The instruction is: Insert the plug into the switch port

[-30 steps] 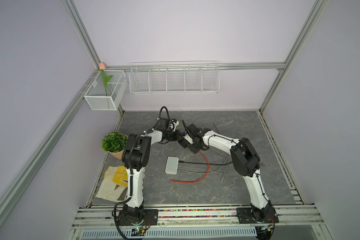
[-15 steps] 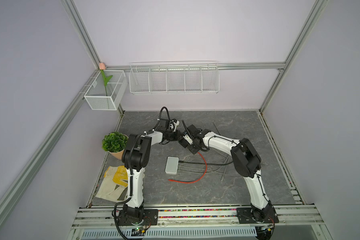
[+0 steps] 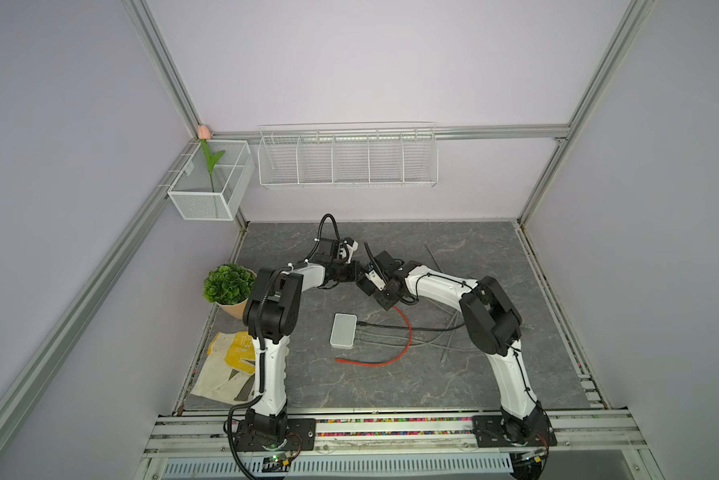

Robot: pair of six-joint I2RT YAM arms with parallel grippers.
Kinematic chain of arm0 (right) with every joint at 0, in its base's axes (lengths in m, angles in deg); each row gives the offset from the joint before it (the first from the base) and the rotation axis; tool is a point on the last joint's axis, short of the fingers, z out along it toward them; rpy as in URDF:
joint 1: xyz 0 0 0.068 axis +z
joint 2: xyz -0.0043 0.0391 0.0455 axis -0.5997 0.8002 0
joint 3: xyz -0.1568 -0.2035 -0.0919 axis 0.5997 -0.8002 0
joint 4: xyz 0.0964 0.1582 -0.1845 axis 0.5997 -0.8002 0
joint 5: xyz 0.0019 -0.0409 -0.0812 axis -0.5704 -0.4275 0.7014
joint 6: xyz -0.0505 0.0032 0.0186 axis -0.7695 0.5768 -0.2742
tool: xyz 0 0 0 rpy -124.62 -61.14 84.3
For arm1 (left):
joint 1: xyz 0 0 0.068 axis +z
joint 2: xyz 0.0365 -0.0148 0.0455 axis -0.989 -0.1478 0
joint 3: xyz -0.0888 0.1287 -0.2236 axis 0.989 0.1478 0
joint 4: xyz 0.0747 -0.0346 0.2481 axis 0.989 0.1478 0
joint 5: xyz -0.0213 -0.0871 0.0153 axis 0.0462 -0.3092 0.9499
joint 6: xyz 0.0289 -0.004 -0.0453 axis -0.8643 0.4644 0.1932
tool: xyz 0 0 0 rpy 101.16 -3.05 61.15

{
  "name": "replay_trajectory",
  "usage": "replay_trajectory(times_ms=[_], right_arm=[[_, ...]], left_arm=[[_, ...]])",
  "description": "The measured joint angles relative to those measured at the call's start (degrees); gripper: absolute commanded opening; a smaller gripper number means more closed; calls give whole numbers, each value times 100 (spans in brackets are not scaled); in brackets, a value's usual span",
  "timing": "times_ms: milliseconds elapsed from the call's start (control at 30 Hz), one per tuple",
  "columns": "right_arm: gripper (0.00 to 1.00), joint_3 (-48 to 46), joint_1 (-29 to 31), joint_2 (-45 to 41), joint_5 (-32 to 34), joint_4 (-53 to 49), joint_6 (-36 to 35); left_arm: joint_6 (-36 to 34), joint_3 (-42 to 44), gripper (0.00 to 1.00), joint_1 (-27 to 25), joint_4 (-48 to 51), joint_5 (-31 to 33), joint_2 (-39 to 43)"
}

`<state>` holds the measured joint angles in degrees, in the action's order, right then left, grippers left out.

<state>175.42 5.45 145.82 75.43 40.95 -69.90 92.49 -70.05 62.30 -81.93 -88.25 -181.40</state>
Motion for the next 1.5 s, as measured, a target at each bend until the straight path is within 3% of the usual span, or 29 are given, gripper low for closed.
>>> replay_trajectory(times_ms=[767, 1500], right_arm=[[7, -251, -162, -114, -407, 330, -195], [7, -463, -258, -186, -811, 743, 293]], left_arm=[[-238, 299, 14, -109, -389, 299, 131], [-192, 616, 13, -186, -1019, 595, 208]])
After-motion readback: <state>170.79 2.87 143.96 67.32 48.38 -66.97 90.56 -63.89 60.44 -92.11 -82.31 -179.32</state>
